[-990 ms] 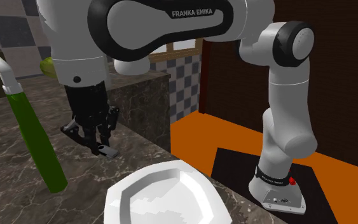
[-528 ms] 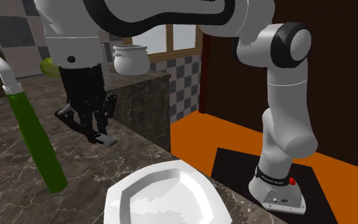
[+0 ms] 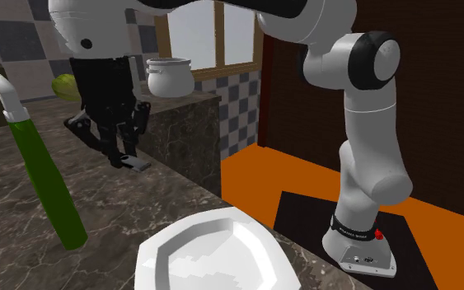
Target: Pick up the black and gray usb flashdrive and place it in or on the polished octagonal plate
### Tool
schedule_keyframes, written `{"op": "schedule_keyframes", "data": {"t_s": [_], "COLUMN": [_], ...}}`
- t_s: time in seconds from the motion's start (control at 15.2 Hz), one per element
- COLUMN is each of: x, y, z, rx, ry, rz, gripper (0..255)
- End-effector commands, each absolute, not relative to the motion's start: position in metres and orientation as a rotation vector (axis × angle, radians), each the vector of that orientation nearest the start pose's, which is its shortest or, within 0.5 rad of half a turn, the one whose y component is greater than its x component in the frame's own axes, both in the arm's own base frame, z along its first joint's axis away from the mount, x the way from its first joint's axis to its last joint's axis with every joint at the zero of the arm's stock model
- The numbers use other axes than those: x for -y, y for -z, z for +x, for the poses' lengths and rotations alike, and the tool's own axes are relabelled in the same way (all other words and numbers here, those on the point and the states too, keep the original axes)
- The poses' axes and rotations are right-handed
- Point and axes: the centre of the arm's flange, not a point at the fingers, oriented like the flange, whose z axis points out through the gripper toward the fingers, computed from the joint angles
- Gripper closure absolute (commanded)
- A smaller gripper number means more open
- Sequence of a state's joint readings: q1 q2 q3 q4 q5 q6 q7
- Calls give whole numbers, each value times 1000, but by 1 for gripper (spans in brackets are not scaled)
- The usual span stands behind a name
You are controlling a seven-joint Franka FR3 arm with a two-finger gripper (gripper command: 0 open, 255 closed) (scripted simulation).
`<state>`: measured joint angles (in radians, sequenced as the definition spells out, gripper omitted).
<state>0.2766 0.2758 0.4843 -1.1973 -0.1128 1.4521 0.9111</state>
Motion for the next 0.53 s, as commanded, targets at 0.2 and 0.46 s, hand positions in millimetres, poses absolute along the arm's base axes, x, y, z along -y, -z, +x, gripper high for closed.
{"op": "schedule_keyframes", "data": {"t_s": [0.2, 0.46], "x": [-403, -423], "y": [-645, -647], "z": [434, 385], "rx": [-281, -281], "ry": [-8, -8], "rz": [-3112, -3112], "gripper": [255, 255]}}
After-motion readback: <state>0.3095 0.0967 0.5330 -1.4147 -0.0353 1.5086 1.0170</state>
